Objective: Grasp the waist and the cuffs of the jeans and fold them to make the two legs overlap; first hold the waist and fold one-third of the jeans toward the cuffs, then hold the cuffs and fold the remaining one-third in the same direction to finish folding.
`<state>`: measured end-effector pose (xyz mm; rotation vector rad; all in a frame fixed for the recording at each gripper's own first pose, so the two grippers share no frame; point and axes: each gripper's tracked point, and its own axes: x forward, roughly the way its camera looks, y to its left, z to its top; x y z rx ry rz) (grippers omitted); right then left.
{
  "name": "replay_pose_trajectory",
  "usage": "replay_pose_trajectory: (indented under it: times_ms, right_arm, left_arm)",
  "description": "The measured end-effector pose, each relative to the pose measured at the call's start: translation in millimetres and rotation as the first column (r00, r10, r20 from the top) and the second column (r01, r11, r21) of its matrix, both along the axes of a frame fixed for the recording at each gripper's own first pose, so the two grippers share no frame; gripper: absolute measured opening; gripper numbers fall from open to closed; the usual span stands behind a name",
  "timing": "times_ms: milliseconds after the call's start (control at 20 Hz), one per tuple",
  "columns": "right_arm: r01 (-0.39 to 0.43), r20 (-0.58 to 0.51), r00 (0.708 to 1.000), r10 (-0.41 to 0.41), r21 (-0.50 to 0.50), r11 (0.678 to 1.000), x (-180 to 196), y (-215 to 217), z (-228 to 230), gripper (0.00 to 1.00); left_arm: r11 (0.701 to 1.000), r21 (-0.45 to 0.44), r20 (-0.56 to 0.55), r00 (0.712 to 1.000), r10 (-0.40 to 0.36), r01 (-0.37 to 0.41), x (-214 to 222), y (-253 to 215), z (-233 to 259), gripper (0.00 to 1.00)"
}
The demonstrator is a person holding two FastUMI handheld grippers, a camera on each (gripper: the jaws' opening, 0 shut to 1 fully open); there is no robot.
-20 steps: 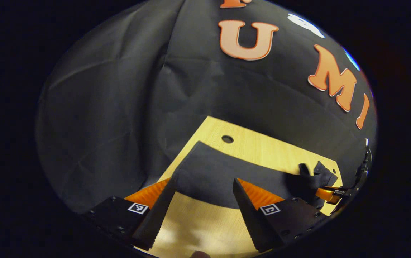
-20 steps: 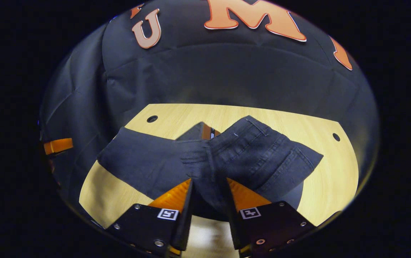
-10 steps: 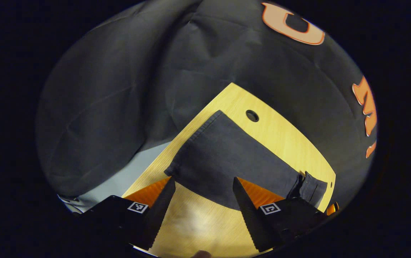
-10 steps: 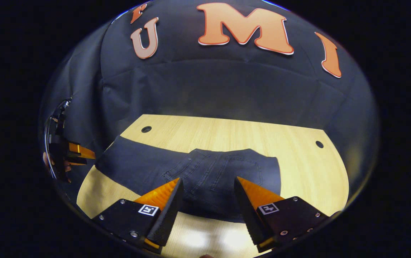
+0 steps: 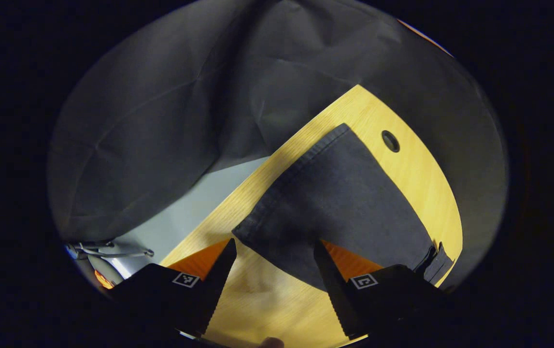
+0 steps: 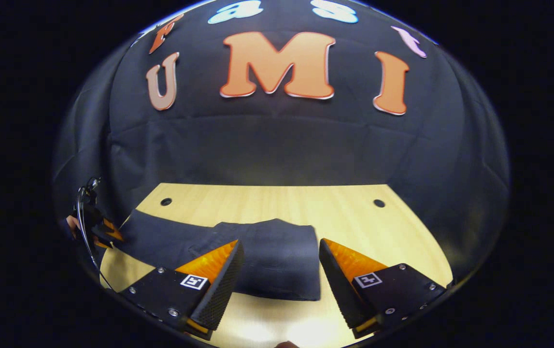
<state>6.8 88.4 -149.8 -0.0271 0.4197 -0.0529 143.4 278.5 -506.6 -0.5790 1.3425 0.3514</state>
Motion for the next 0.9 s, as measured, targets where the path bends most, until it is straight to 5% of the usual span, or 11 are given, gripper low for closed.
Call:
replay_pose_trajectory:
  times_ms: [250, 550, 800, 900]
  right_arm:
    - [0.133, 0.067, 0.989, -0.131, -0.022, 0.991, -21.1, -66.7, 31.6, 0.95]
    - [0.226, 0.14, 0.965, -0.223, -0.004, 0.974, -45.3, -127.9, 70.8, 0.96]
    - [0.279, 0.181, 0.943, -0.278, 0.021, 0.96, -62.6, -170.2, 89.1, 0.96]
    - [0.291, 0.187, 0.939, -0.288, 0.014, 0.957, -68.5, -179.7, 89.0, 0.96]
  left_arm:
    - [0.996, 0.093, -0.082, 0.997, 0.002, 0.006, 2.7, 1.9, -4.8, 0.94]
    - [0.994, 0.104, -0.097, 0.994, 0.047, -0.037, 5.8, 1.2, -10.2, 0.94]
    - [0.994, 0.105, -0.048, 0.999, 0.017, -0.012, 16.1, -12.4, -4.2, 0.66]
    - [0.998, 0.055, 0.013, 0.999, 0.04, -0.041, 23.2, -21.5, -3.4, 0.39]
